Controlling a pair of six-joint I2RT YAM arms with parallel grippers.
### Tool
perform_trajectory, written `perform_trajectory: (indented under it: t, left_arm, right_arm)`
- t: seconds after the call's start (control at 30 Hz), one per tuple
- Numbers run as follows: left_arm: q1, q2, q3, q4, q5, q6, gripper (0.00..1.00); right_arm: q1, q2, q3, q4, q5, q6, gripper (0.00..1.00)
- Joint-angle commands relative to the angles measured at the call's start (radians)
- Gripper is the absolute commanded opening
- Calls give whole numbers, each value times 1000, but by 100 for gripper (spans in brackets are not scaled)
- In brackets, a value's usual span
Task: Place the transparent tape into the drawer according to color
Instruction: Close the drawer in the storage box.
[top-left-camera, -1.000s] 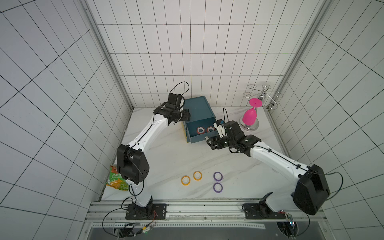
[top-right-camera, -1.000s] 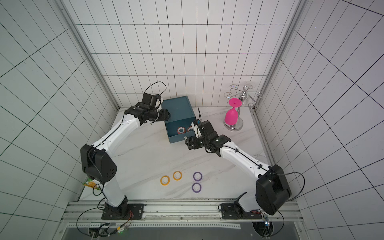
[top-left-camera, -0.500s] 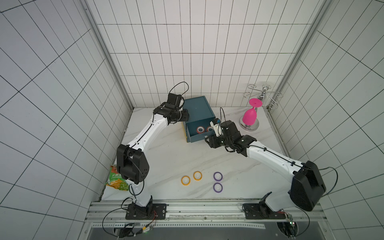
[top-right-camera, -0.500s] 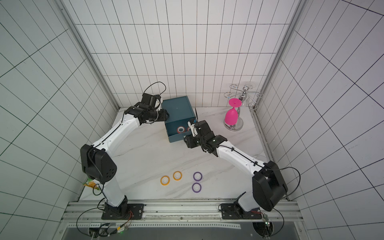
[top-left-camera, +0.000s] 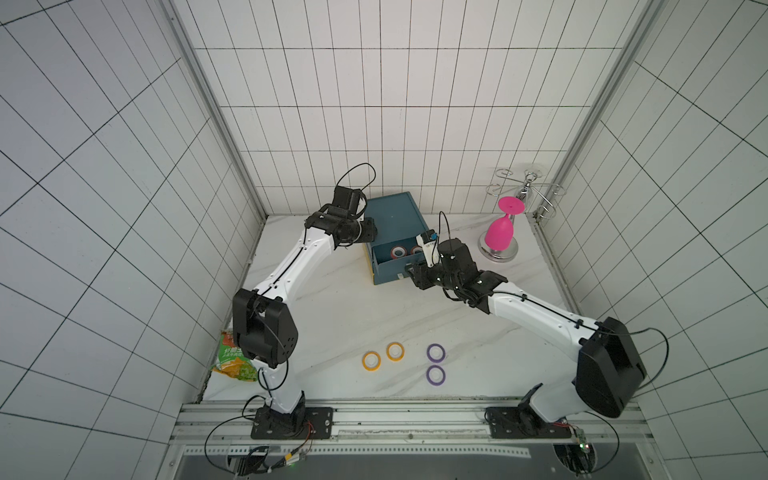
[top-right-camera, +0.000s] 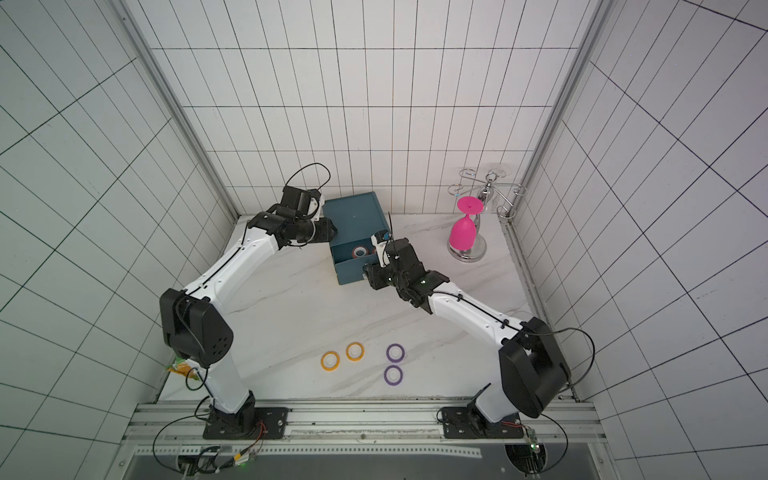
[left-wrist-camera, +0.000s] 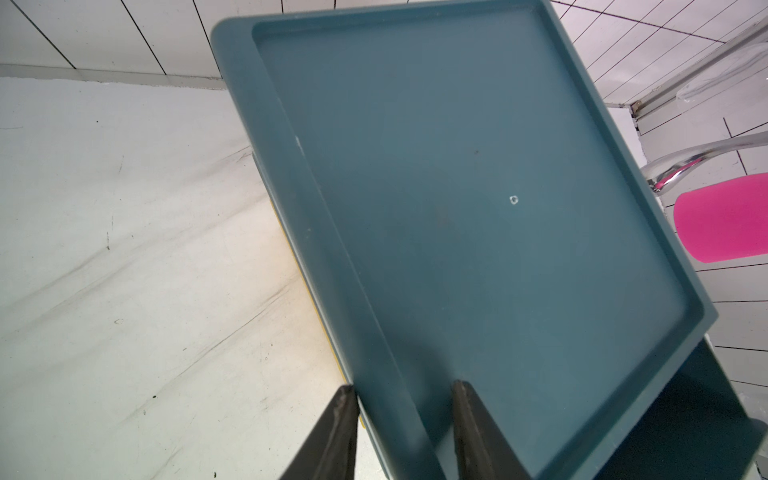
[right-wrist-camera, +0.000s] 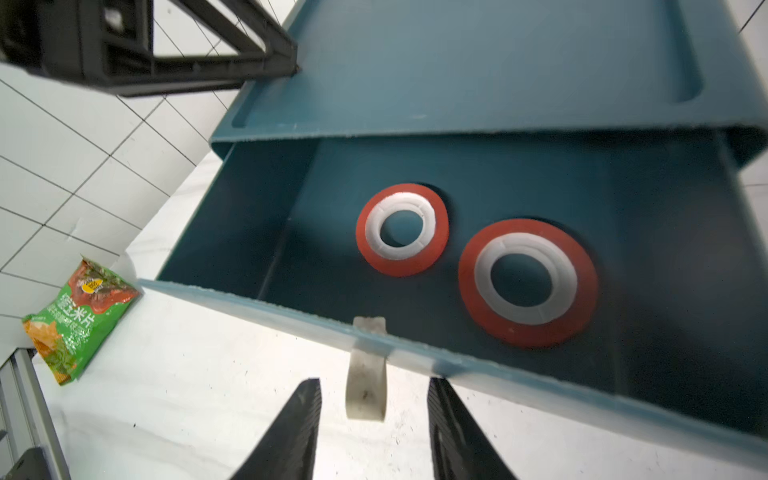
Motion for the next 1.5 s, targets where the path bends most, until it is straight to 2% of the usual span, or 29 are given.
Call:
perform_trajectory:
  t: [0.0,0.27,0.97,1.27,1.47]
  left_arm:
    - [-1,21,-7,-34,33,18,39]
    - [-1,30,-5,-40,63,28,37]
    - [0,32,4,-58,83,44,35]
    - [3,29,6,-62,81,47,34]
    - [5,27,6,-65,78,50,34]
  right_arm:
    - [8,27,20,108,59,-14,43]
    - [9,99,59,185,91,-36,37]
    - [17,221,118,332,144,-65,36]
    - [19,192,88,327,146,-44,36]
    - [18,121,-36,322,104,62,44]
